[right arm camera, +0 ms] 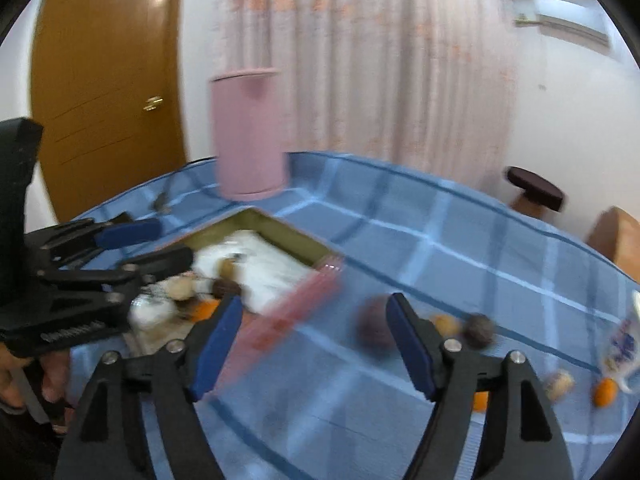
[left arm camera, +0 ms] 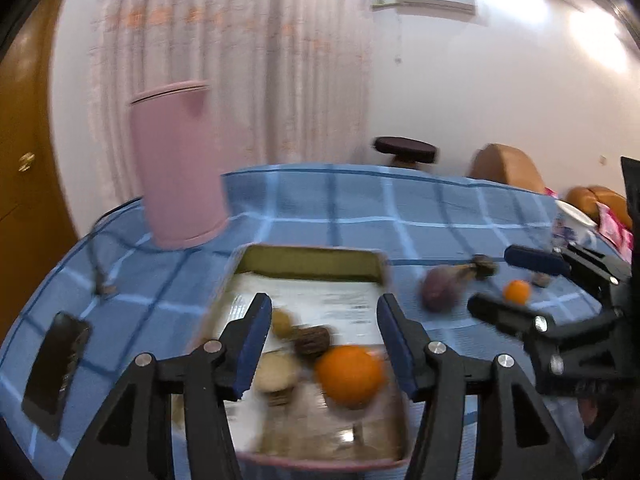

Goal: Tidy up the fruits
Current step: 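Grasp the small orange by the mug with the right tool while the left tool grasps another cake piece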

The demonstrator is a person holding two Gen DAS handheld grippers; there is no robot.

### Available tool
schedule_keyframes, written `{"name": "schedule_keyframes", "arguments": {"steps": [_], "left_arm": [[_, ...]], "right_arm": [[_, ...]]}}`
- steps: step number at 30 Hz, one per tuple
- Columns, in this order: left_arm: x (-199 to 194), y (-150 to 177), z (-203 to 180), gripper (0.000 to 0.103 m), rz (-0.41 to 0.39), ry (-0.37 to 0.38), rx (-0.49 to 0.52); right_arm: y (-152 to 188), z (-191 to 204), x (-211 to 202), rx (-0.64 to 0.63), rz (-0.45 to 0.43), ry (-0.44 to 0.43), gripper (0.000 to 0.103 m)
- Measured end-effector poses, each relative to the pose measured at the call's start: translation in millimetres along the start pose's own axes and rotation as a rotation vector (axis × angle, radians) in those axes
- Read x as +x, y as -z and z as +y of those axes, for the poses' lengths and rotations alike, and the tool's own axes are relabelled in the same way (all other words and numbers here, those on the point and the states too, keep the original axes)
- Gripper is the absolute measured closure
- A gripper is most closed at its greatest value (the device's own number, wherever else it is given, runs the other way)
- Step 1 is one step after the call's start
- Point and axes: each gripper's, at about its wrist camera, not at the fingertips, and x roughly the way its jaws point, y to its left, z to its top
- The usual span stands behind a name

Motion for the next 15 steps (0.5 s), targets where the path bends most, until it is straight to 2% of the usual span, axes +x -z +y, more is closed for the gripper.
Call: {"name": "schedule_keyframes", "arguments": {"steps": [2, 6, 9, 15], "left_arm": [[6, -6, -18, 0.046, 0.019, 0.060, 0.009], [17, -21, -59, 0.046, 0.028, 0.119, 0.055], [29, -32, -92, 0.046, 0.035, 0.145, 0.095], [65, -44, -158, 0.046, 0.067, 0.186, 0.150]], "right_arm": [[4, -30, -12, 0.038, 0.000, 0.065, 0.026], [16, -87, -37, 0.130, -0.014, 0.185, 0.026], [27, -128, -50, 0.200, -0.013, 0.276, 0.026], [54, -205, -54, 0.334, 0.062, 0.458, 0.026]]}}
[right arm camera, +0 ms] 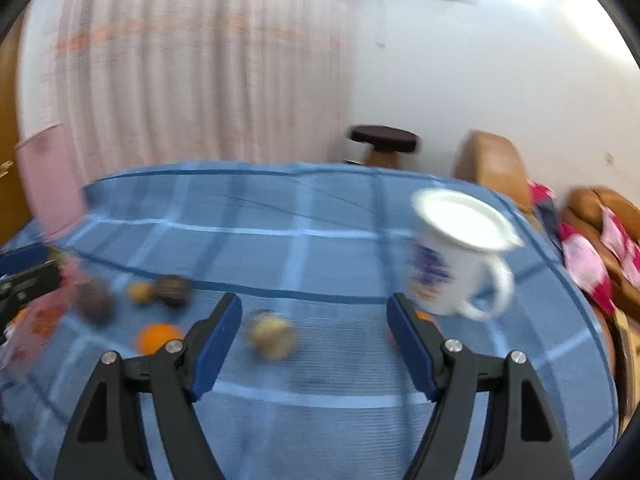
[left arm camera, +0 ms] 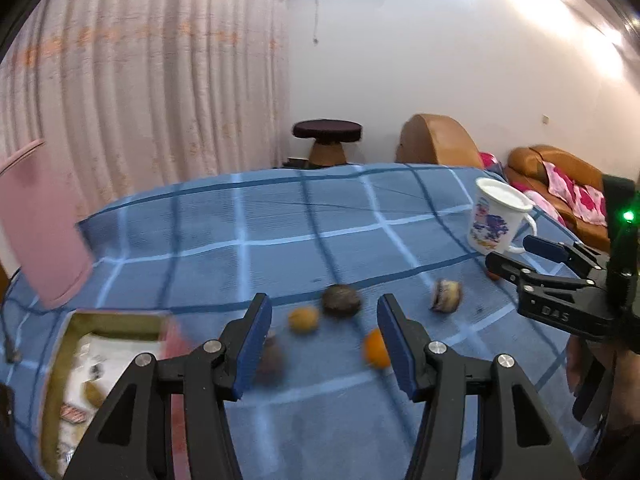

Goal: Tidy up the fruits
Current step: 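Grasp the small orange by the mug with the right tool while the left tool grasps another cake piece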

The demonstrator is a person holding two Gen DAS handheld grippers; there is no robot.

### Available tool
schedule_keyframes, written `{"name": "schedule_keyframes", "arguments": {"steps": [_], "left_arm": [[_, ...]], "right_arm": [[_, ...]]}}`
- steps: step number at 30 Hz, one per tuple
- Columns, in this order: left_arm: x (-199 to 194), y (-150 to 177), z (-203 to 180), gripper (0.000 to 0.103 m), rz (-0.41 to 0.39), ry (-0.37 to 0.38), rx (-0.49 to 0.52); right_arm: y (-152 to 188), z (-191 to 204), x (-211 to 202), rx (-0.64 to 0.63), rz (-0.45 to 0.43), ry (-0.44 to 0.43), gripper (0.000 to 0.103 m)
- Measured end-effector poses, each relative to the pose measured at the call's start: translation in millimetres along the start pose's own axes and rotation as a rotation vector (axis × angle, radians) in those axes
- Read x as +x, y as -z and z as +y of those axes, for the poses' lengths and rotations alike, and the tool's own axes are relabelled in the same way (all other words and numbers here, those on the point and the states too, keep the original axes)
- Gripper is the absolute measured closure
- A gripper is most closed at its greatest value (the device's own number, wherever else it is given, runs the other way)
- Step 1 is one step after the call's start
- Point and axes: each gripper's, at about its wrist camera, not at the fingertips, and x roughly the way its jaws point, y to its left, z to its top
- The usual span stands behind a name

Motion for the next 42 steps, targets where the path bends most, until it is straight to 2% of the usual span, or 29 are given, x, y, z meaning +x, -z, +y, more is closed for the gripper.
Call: {"name": "schedule_keyframes", "arguments": {"steps": [4, 10, 14, 17, 24, 28, 34, 37, 39, 40, 41, 42], "left_arm": [[33, -7, -36, 0.046, 0.039, 0.036, 0.031], [78, -9, -68, 0.046, 0.115, 0.080, 0.047], [96, -6, -78, 0.046, 0.150, 0.086, 0.063], [98, -8, -84, 0.046, 0.140, 0.098, 0.070], [97, -6, -96, 0.046, 0.132, 0.125, 0.096], [93, -5, -95, 0.046, 0.122, 0.138, 0.079], [101, -1, -107, 0.046, 0.145, 0.154, 0.123], [108, -2, -108, 0.046, 0.178, 0.177, 0.110], [112, -2, -108, 0.050, 0.196, 0.193, 0.102], [114, -2, -108, 0.064, 0.203, 0.201, 0.101], [115, -2, -108, 0.071, 0.211, 0.203, 0.098], [116, -2, -107, 0.071, 0.213, 0.208, 0.093]], "right_arm": [[3, -33, 19, 0.067, 0.053, 0.062, 0.026], [3, -45, 36, 0.089, 0.096, 0.077, 0.026], [5, -55, 42, 0.119, 0.122, 0.054, 0.031], [5, -58, 46, 0.125, 0.139, 0.039, 0.032], [8, -63, 61, 0.158, 0.207, -0.004, 0.049], [9, -66, 62, 0.173, 0.209, -0.016, 0.055], [8, -67, 66, 0.183, 0.222, -0.023, 0.057], [8, -68, 66, 0.187, 0.223, -0.028, 0.058], [8, -68, 66, 0.186, 0.223, -0.027, 0.058], [8, -68, 66, 0.186, 0.222, -0.028, 0.058], [8, -68, 66, 0.187, 0.221, -0.032, 0.058], [8, -67, 66, 0.186, 0.220, -0.037, 0.058]]}}
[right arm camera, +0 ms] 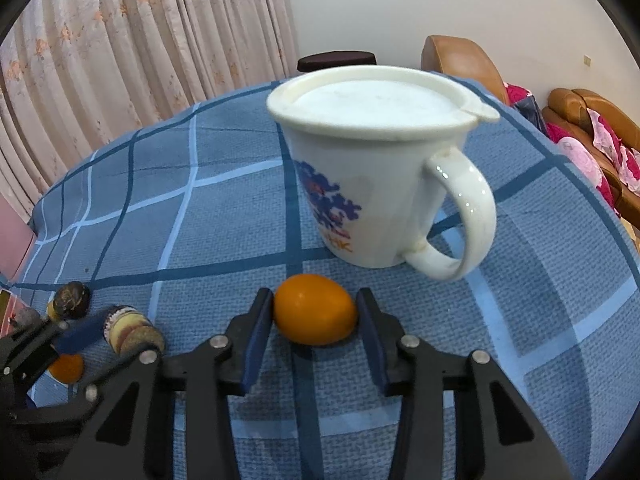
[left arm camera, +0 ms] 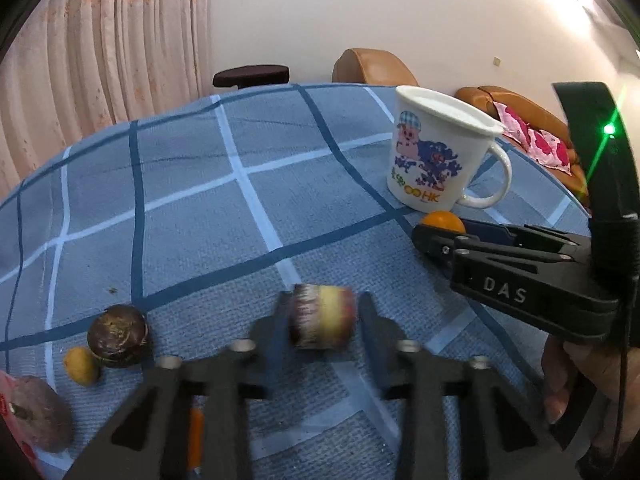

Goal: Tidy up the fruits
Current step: 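Grasp the small orange by the mug with the right tool while the left tool grasps another cake piece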

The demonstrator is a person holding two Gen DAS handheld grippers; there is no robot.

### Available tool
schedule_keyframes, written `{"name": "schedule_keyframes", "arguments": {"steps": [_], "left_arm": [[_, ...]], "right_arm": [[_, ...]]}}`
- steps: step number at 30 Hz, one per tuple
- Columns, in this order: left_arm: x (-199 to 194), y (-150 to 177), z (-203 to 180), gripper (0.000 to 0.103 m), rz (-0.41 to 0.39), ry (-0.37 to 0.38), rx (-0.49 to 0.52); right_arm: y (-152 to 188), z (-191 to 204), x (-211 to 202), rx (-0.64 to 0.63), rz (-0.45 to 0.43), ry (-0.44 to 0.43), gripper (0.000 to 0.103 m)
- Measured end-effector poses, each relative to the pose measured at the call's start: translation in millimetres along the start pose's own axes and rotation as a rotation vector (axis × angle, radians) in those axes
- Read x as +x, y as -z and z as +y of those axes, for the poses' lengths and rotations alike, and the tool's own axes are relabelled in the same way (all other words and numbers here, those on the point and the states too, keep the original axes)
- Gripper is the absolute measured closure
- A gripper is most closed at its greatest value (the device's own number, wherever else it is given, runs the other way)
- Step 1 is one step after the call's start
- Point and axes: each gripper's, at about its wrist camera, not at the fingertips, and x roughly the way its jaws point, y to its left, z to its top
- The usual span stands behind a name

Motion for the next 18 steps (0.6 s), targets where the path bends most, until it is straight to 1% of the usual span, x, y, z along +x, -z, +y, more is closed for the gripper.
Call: {"name": "schedule_keyframes", "arguments": {"steps": [3, 7, 18], "left_arm": [[0, 0, 4, 0.071, -0.004, 0.009, -0.016], [-5, 1, 9, 0.071, -0.027, 0.008, -0.038], [-32, 8, 7, 0.071, -0.138, -0.050, -0.024]], "right_arm": [[0, 1, -2, -0.005, -0.016, -0.009, 0.058], [1, 2, -12, -0.018, -0.063, -0.015, 0.058], [4, 4, -30, -0.046, -0.154, -0.036, 0.058]]}}
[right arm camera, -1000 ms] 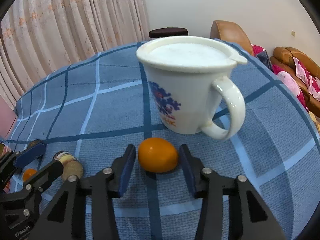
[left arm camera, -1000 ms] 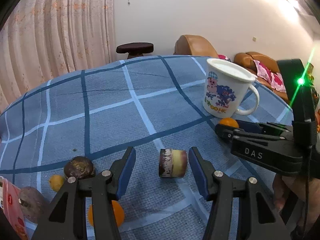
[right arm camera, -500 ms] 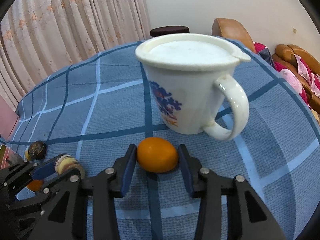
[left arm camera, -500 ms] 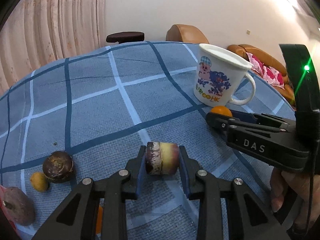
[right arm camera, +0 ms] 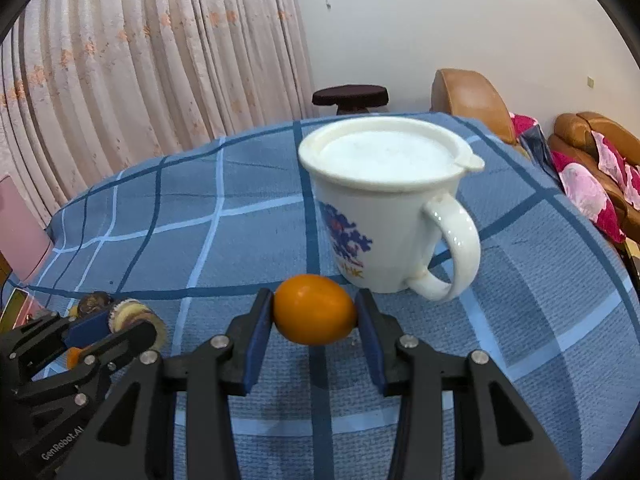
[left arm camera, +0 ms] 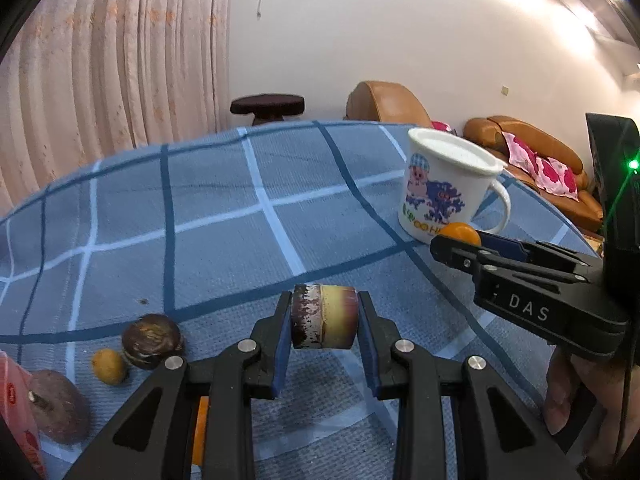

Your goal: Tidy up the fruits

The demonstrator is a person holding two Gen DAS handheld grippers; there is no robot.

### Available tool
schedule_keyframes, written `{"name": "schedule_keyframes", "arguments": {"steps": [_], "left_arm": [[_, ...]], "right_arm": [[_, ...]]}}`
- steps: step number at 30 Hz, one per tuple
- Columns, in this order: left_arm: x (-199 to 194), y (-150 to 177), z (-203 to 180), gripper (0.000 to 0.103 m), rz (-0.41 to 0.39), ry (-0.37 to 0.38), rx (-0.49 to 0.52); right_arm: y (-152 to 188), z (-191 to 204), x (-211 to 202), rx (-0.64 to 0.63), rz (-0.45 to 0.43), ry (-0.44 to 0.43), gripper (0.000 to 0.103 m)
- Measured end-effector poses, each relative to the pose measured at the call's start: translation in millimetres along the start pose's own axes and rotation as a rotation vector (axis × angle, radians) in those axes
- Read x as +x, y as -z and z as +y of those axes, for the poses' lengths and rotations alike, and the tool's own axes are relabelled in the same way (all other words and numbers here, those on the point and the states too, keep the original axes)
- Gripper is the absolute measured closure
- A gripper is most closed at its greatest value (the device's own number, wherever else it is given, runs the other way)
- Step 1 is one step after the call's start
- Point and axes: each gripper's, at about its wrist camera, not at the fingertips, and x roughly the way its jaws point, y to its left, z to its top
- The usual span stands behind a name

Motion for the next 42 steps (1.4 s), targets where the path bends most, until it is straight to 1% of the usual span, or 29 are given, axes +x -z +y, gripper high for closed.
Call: {"name": "schedule_keyframes", "arguments": {"steps": [7, 12, 16, 20, 26, 31, 37, 42], "left_arm": [[-5, 0, -1, 0.071, -0.052, -0.026, 0.008], [-9, -1, -3, 0.071, -0.080, -0.040, 0.013], [-13, -1, -3, 0.071, -0.096, -0.049, 0.021], [-19, 2, -2, 0.071, -0.108, -0.064, 0.018], [-34, 4, 6, 0.071, -0.121, -0.053, -0.024], [-46, 9, 16, 0.071, -0.120, -0.058, -0.054], [-68, 19, 31, 0.071, -0.137, -0.068, -0.081], [-89, 29, 49, 0.071, -0.150, -0.099, -0.094]], "right_arm": [[2, 9, -20, -0.050, -0.098, 0.013, 0.058], [2, 13, -26, -0.066, -0.141, 0.022, 0.058], [5, 19, -31, -0.066, -0.170, 0.001, 0.058], [9, 26, -36, -0.072, -0.177, -0.016, 0.058], [18, 37, -42, -0.077, -0.169, -0.044, 0.058], [23, 52, -53, -0.083, -0.182, -0.073, 0.058], [23, 78, -69, -0.115, -0.204, -0.107, 0.058], [23, 110, -80, -0.153, -0.225, -0.164, 0.058]]}}
